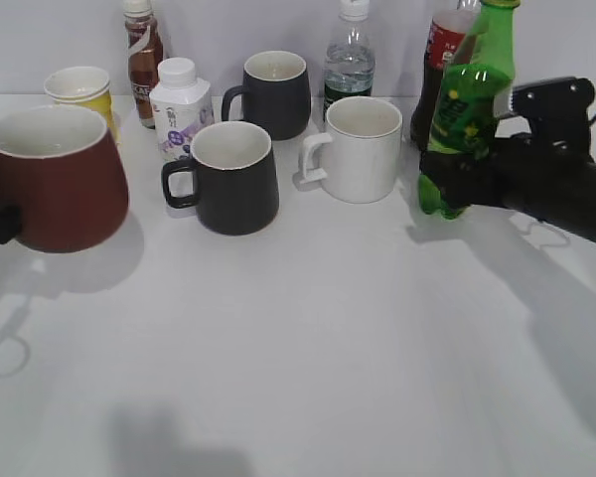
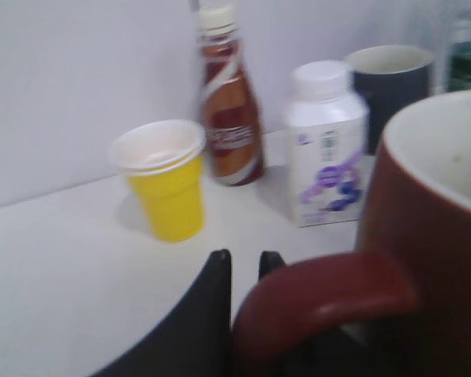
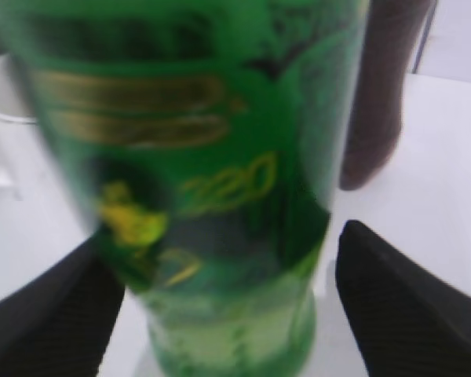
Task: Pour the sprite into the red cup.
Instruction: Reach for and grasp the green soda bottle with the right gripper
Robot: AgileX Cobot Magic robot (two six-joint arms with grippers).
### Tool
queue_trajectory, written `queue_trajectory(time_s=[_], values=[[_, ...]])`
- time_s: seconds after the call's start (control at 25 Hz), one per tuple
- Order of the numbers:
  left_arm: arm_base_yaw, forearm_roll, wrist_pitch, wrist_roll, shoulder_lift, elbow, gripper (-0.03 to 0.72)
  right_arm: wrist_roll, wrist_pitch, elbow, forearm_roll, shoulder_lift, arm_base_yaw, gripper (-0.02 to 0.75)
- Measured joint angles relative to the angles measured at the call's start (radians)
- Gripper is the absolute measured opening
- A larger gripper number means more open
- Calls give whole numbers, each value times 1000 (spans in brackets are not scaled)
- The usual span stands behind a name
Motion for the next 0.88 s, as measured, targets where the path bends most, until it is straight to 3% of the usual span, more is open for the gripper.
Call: queue_trajectory(time_s=[0.56, 0.76, 0.88], values=[[-223, 23, 61, -1, -31, 0, 78, -1, -40, -140, 0, 131, 0, 580], [-250, 25, 61, -1, -31, 0, 78, -1, -41, -141, 1, 136, 0, 426], [-251, 24, 56, -11, -31, 0, 78, -1, -41, -142, 1, 136, 0, 408]])
